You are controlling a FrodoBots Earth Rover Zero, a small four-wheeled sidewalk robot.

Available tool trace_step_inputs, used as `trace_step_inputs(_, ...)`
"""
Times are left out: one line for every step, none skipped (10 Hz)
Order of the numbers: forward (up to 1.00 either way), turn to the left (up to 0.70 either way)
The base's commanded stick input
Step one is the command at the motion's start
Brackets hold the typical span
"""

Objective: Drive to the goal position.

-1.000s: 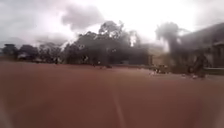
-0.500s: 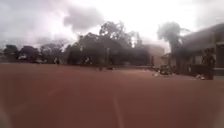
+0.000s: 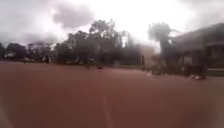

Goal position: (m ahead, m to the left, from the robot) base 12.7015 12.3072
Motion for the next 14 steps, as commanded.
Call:
trace_step_inputs(0.85, 0.00)
trace_step_inputs(0.85, 0.00)
trace_step_inputs(0.85, 0.00)
trace_step_inputs(0.85, 0.00)
trace_step_inputs(0.85, 0.00)
trace_step_inputs(0.85, 0.00)
trace_step_inputs(0.85, 0.00)
trace_step_inputs(0.85, 0.00)
trace_step_inputs(0.85, 0.00)
trace_step_inputs(0.85, 0.00)
trace_step_inputs(0.85, 0.00)
trace_step_inputs(0.85, 0.00)
trace_step_inputs(0.85, 0.00)
trace_step_inputs(0.85, 0.00)
